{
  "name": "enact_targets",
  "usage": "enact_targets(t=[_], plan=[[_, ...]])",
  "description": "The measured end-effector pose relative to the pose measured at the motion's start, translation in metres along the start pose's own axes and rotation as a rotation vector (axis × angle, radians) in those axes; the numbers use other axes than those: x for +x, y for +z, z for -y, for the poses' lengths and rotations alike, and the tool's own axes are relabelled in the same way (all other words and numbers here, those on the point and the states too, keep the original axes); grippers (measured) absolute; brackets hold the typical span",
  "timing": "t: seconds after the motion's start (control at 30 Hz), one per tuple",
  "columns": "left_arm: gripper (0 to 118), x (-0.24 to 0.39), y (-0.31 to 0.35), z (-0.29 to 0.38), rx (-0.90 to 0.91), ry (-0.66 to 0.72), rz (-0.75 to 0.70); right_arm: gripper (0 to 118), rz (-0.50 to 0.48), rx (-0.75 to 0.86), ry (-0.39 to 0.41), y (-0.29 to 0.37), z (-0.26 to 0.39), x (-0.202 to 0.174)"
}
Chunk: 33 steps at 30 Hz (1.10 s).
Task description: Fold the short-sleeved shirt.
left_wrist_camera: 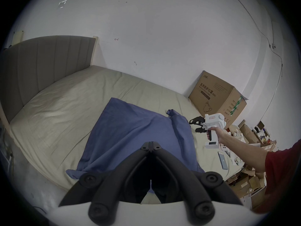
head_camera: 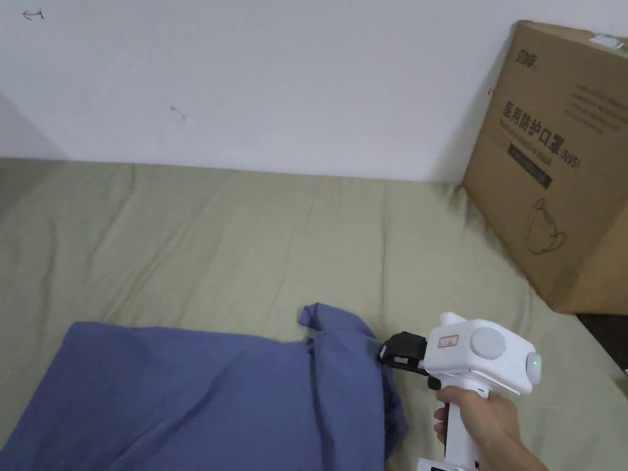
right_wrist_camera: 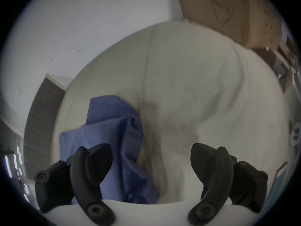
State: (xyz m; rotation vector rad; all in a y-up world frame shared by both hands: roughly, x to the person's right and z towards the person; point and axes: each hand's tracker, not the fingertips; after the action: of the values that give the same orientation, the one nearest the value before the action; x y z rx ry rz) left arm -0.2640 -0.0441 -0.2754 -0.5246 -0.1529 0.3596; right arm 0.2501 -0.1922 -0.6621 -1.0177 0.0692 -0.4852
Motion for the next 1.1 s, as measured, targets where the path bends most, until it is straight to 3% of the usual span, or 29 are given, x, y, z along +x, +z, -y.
enact_targets(t=[0.07, 0.13, 0.17, 0.23, 0.3, 0.4, 0.47, 0.6, 0.67, 0.7, 0.73, 0.8, 0.87, 1.0, 1.1], plan=[[0, -0.004, -0.005, 0.001, -0.018, 0.0, -0.012, 84, 0.014, -0.019, 0.04, -0.003, 0.0, -0.006], [0, -0.009, -0.011, 0.002, -0.027, 0.009, -0.015, 40, 0.036, -0.022, 0.071, -0.009, 0.001, -0.014], [0, -0.013, -0.011, 0.005, -0.031, 0.012, -0.017, 24, 0.026, -0.02, 0.067, -0.011, 0.002, -0.017], [0, -0.018, -0.015, 0.006, -0.033, 0.021, -0.019, 19, 0.026, -0.049, 0.08, -0.018, 0.006, -0.025], [0, -0.016, -0.019, 0.005, -0.041, 0.047, -0.017, 4, -0.022, -0.058, 0.031, -0.02, 0.008, -0.025], [0, -0.023, -0.025, 0.002, -0.052, 0.061, -0.006, 2, -0.094, -0.022, -0.039, -0.016, 0.006, -0.024], [0, -0.024, -0.033, -0.007, -0.072, 0.042, 0.002, 2, -0.057, -0.003, -0.007, -0.01, 0.004, -0.026], [0, -0.045, -0.074, -0.05, -0.082, 0.035, 0.074, 2, -0.104, 0.007, 0.001, 0.004, -0.001, -0.023], [0, -0.053, -0.116, -0.082, -0.044, -0.071, 0.016, 2, -0.131, 0.014, 0.007, 0.011, -0.001, -0.022], [4, -0.057, -0.14, -0.099, -0.07, -0.094, -0.004, 2, -0.13, 0.021, 0.017, 0.015, 0.0, -0.023], [19, -0.066, -0.171, -0.117, -0.108, -0.095, -0.028, 2, -0.128, 0.03, 0.032, 0.019, -0.001, -0.023], [64, -0.091, -0.232, -0.148, -0.183, -0.065, 0.003, 2, -0.169, 0.037, 0.037, 0.028, -0.002, -0.021], [64, -0.112, -0.289, -0.166, -0.205, -0.012, -0.082, 2, -0.183, 0.051, 0.03, 0.043, 0.003, -0.03], [68, -0.17, -0.389, -0.178, -0.299, 0.289, -0.099, 2, -0.212, 0.065, 0.051, 0.056, 0.0, -0.033], [71, -0.177, -0.44, -0.165, -0.425, 0.221, -0.205, 2, -0.236, 0.061, 0.042, 0.06, 0.002, -0.034]])
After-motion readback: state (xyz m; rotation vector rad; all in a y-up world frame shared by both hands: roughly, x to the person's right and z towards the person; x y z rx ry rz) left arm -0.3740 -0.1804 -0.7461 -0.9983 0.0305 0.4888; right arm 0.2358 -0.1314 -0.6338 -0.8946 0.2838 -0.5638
